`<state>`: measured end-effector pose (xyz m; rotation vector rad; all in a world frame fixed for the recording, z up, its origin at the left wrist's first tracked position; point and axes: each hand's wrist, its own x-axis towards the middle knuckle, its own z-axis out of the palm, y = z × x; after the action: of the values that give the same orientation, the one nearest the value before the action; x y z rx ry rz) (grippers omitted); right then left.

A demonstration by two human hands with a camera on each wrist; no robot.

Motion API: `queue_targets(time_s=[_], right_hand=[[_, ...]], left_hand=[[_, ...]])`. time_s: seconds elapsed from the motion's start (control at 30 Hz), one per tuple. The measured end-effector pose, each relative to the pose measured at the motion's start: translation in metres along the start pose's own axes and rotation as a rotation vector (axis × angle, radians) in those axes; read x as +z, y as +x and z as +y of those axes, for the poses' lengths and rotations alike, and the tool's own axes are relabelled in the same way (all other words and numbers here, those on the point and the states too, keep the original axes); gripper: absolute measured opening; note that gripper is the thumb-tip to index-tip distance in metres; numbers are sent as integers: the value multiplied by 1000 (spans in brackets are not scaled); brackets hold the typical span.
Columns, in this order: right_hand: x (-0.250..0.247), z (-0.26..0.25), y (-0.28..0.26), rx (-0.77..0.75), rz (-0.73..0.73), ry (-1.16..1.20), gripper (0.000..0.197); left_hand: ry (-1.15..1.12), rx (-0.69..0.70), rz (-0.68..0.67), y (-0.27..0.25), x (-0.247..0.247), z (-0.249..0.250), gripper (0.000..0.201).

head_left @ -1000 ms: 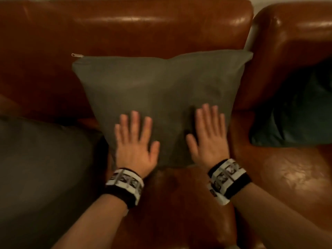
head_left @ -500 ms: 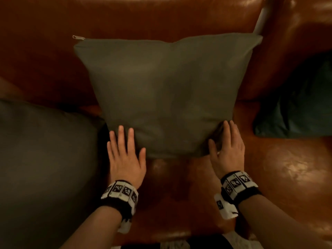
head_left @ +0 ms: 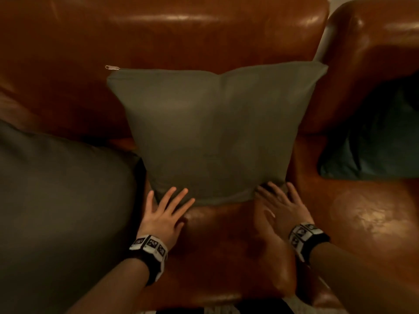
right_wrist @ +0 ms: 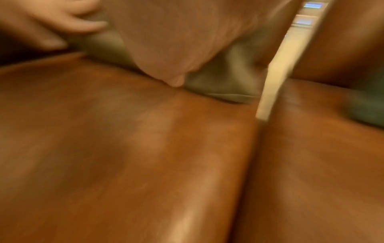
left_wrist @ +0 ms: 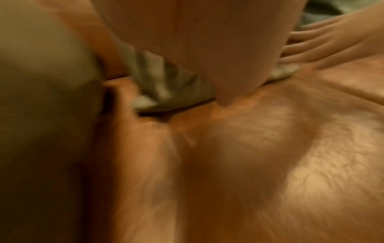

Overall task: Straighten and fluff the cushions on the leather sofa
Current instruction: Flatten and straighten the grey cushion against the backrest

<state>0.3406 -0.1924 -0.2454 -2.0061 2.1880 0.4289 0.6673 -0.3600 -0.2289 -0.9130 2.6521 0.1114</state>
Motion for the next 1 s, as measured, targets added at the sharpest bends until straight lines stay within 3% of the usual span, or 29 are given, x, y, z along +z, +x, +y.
queue_targets(time_s=[0.1, 0.17, 0.23, 0.3, 0.37, 0.43, 0.53, 0.67, 0.77, 0.87, 0.93, 1.0], right_hand=[[-23, 12, -13, 33, -55, 63, 57], [-61, 2, -12, 48, 1, 184, 62], [-111, -13, 6, 72, 249, 326, 52], [-158, -24, 38, 105, 546, 409, 41], [-193, -26, 82, 137, 661, 424, 48], [-209, -18, 124, 175, 546, 361, 55], [-204, 22, 155, 253, 402, 258, 62], [-200, 70, 156, 394, 304, 267, 62], [-214, 65, 151, 436, 304, 291, 63], [-234, 18, 158, 250, 365, 290, 59], [-233, -2, 167, 154, 307, 249, 56], [-229, 11, 174, 177, 262, 238, 55]], left_hand=[[-76, -74, -90, -20, -8, -4, 70], [-245, -136, -40, -20, -36, 9, 51], [-456, -164, 229, -5, -82, 23, 41], [-506, -146, 539, 27, -133, 31, 37], [-402, -183, 639, 70, -180, 31, 49], [-252, -179, 542, 113, -211, 20, 60], [-31, -99, 403, 152, -212, -22, 64], [-125, -309, 342, 146, -203, -75, 67], [-173, -407, 352, 140, -215, -66, 69], [-144, -207, 388, 150, -231, -25, 66], [-100, -78, 316, 158, -232, -14, 64], [-96, -112, 292, 161, -229, -35, 63]])
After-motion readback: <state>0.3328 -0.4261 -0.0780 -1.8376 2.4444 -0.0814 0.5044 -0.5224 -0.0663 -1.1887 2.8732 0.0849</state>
